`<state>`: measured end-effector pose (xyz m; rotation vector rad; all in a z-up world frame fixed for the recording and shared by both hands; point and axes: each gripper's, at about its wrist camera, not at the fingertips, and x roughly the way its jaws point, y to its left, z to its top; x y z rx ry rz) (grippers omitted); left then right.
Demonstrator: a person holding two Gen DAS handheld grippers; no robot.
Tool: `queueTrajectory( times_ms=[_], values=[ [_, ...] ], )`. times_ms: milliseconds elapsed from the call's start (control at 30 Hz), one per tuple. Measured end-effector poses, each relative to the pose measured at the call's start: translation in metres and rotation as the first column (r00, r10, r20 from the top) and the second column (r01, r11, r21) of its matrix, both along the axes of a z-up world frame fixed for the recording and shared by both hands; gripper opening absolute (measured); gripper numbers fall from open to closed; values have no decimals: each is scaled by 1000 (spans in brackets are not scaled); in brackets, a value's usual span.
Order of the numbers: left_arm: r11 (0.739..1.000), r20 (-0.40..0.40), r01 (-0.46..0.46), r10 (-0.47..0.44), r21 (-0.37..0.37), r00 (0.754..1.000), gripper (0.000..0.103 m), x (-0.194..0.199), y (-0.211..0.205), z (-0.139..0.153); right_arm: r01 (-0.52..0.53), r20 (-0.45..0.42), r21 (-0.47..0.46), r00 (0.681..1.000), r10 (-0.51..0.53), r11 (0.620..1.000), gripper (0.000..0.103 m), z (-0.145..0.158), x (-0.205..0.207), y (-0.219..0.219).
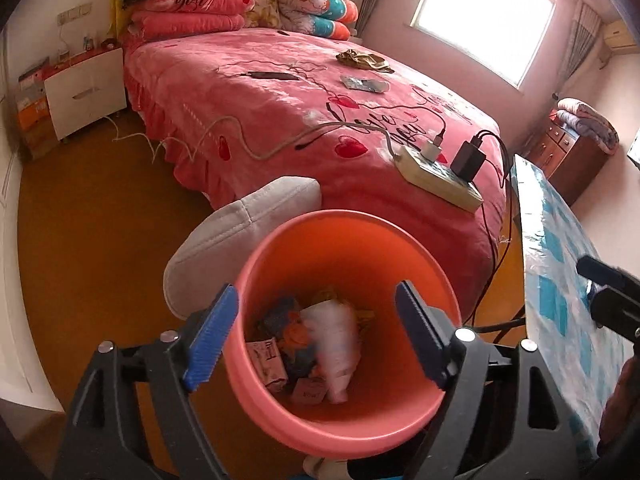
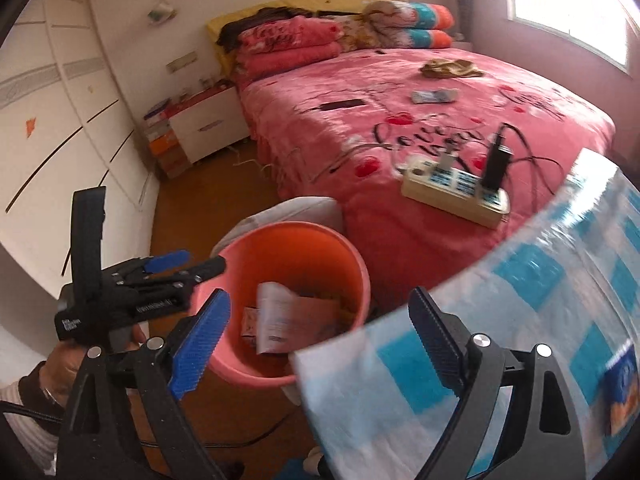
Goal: Collect trash
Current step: 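Open both tools to drop bag and packet into the orange bucket, then move both tools back over the tissue pack and bottle on the table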
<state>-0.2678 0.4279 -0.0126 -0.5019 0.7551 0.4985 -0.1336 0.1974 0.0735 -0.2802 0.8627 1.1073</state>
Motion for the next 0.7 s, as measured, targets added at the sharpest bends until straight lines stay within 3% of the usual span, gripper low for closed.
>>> queueTrajectory(
  times_ms=[267, 700],
  values=[
    [998, 8, 54, -54, -14, 999, 85, 13, -21, 4, 88, 12, 5, 996, -88, 996, 90, -6, 1, -45],
    [984, 56, 177, -175, -23, 983, 89, 39, -71, 25, 238, -59, 67, 970, -234, 969, 93, -13, 11, -116]
  ],
)
